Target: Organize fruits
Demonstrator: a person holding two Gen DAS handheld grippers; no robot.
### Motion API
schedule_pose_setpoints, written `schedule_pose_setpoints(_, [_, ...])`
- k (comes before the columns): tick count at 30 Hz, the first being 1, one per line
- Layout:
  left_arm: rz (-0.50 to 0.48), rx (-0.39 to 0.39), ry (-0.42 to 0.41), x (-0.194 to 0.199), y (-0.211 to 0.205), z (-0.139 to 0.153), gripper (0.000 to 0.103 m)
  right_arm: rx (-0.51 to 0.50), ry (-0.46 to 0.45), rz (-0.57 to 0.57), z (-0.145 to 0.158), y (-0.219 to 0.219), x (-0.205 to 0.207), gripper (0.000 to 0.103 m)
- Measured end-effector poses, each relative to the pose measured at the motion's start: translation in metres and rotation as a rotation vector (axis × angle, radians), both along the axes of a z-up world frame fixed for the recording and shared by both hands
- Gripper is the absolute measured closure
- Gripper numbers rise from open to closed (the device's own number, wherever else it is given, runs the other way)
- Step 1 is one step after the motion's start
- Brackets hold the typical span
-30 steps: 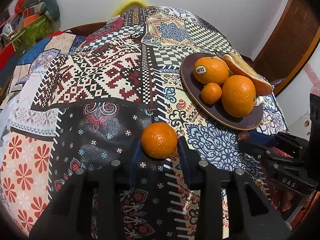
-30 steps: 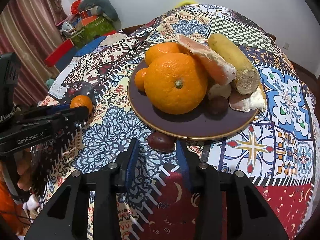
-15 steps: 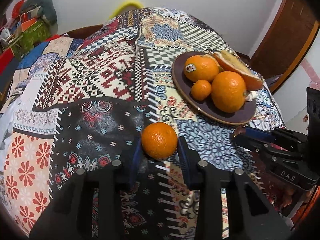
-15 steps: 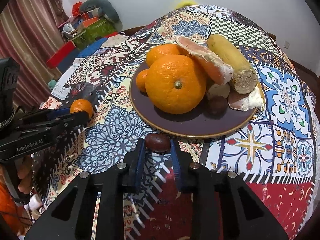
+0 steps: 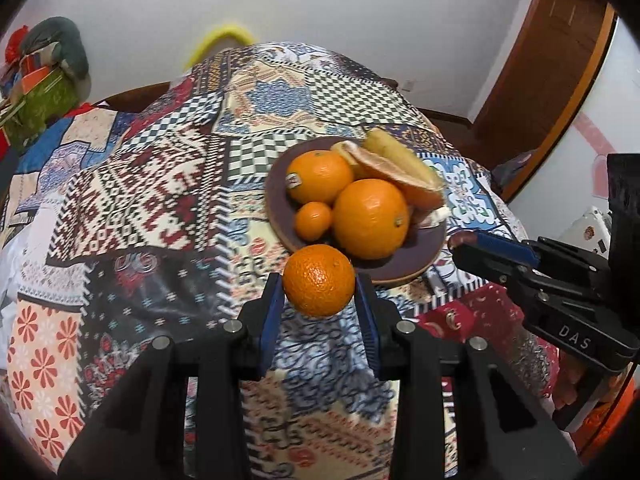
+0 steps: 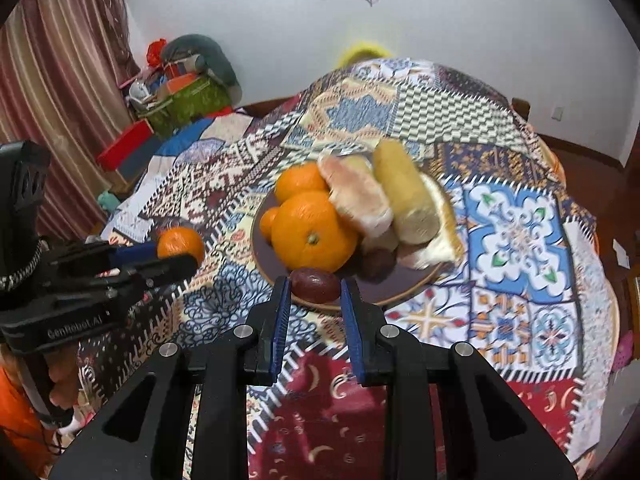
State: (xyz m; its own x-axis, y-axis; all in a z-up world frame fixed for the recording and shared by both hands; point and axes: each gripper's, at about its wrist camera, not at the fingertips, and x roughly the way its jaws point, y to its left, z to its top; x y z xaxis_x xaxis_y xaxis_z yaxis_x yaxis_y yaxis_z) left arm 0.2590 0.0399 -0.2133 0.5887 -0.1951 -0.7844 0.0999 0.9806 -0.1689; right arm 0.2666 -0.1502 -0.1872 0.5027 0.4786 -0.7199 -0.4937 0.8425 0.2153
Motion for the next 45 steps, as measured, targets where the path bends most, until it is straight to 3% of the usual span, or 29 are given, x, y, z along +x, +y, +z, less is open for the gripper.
schedule_pose_setpoints(6, [-0.01, -0.002, 0.014, 0.011, -0.012, -0.008, 0.067, 0.001, -0.014, -0.01, 0.001, -0.009, 0.006, 0.079])
schedule_pose_setpoints(18, [-0.003, 0.006, 0.076, 0.04, -0.017, -0.036, 0.067, -0.015, 0.029, -0.012, -0.025, -0.014, 0.022, 0.079])
schedule_pose_setpoints(33, [-0.003, 0.007, 0.069, 0.048, -0.015, -0.041, 0.066, -0.04, 0.053, 0.018, -0.042, -0.004, 0.032, 0.079])
schedule_pose_setpoints(37, [0.003, 0.024, 0.078, 0.047, -0.015, -0.041, 0.06, -0.042, 0.054, 0.022, -0.042, -0.003, 0.032, 0.079])
schedule_pose_setpoints(45, [0.018, 0.004, 0.096, 0.039, -0.008, -0.041, 0.059, -0.058, 0.054, 0.034, -0.041, -0.001, 0.031, 0.079])
